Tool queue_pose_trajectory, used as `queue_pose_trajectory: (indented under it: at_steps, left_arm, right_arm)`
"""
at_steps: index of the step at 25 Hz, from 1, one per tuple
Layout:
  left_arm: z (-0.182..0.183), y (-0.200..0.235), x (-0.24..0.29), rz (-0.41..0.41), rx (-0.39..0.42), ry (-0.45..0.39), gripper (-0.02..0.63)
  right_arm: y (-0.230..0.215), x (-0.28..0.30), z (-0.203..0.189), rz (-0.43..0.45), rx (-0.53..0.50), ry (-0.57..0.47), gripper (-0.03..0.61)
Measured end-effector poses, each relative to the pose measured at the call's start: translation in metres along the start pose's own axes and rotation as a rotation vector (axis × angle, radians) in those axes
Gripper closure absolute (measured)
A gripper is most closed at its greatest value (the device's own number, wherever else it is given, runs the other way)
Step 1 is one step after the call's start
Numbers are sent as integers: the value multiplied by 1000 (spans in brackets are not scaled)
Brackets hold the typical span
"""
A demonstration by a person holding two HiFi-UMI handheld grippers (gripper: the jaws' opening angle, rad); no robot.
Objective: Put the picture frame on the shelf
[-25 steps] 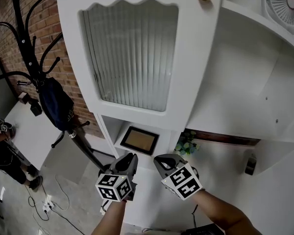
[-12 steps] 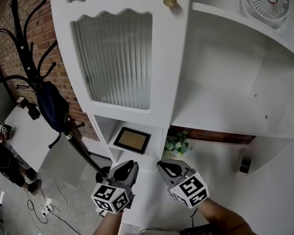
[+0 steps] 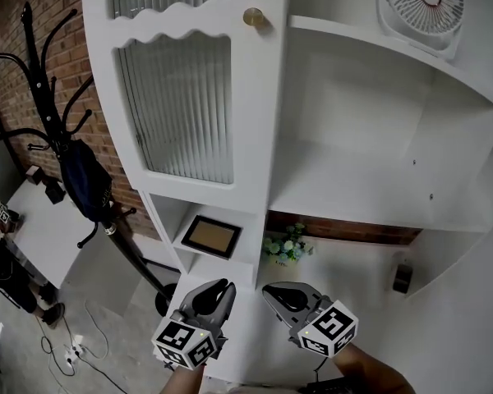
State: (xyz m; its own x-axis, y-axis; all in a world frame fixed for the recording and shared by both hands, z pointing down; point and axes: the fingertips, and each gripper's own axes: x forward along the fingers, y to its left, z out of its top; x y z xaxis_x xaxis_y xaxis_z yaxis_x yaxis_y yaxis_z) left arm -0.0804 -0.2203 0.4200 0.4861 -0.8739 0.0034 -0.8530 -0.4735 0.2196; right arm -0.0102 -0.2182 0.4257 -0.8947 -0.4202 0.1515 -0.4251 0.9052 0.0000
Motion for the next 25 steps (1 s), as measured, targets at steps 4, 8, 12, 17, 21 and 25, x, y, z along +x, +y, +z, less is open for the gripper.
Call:
queue_pose_trajectory:
  at_steps: [4, 8, 12, 17, 21, 25]
  left_arm:
    - [-7, -17, -4, -32, -20, -1, 547]
    - [-16, -38, -6, -83, -5, 0, 548]
    - [-18, -59, -5, -127, 10, -18, 565]
    - [-21, -79, -2, -148, 32, -18, 566]
    - [-21, -94, 2, -172, 36, -21, 567]
    - [-21, -104, 5, -189, 37, -26, 566]
  right_arm:
    - [12, -21, 4, 79, 18, -83, 560]
    - [22, -41, 4, 137, 55, -143, 560]
    - [29, -56, 3, 164, 64, -165, 560]
    - [30, -73, 1, 150, 78, -176, 560]
    - [27, -82, -2, 122, 67, -161, 561]
    - [25, -88, -3, 112, 66, -161, 563]
